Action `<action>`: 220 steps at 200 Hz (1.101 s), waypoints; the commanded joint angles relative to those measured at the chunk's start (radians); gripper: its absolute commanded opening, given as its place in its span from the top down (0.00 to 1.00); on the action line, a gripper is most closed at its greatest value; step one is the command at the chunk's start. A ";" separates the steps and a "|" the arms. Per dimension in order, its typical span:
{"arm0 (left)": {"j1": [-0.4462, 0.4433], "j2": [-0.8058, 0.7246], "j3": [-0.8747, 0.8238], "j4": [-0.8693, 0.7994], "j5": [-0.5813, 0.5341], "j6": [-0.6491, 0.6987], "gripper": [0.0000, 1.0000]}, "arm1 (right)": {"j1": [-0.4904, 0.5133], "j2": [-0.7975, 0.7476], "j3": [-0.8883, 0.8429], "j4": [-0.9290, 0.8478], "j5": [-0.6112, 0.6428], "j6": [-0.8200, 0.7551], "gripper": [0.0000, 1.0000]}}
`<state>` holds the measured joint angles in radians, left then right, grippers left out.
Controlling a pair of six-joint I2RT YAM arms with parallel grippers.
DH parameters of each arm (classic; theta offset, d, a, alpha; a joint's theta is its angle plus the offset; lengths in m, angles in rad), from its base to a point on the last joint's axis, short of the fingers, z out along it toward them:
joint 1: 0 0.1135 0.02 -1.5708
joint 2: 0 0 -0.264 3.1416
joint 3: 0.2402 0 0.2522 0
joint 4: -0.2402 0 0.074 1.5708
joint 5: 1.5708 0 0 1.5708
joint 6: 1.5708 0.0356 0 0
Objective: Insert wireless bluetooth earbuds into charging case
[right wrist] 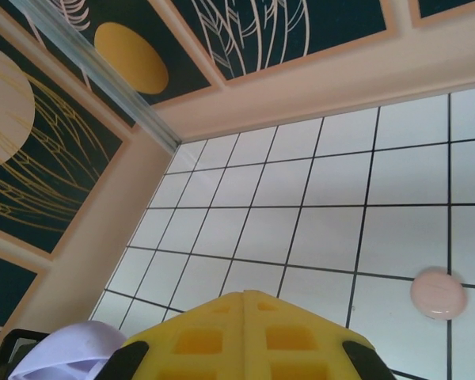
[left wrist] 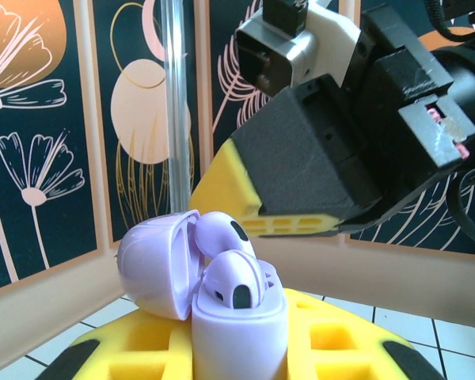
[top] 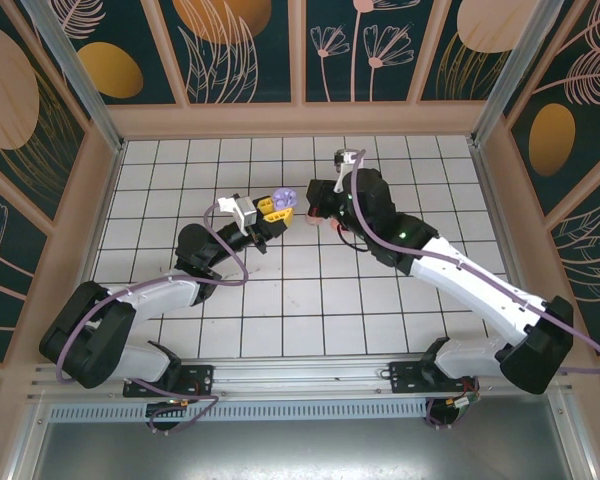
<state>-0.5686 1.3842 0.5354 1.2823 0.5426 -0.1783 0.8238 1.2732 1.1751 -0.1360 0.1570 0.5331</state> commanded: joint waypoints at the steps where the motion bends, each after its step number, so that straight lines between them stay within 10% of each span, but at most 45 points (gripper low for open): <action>1: -0.005 0.005 0.012 0.037 0.022 -0.019 1.00 | -0.005 0.017 0.013 0.049 -0.037 -0.009 0.95; 220: -0.005 0.022 0.025 0.034 0.025 -0.019 1.00 | 0.061 -0.046 -0.009 0.013 -0.024 0.009 0.97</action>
<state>-0.5686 1.3994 0.5354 1.2827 0.5529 -0.1886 0.8715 1.2770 1.1820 -0.1238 0.1047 0.5308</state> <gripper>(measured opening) 0.227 0.054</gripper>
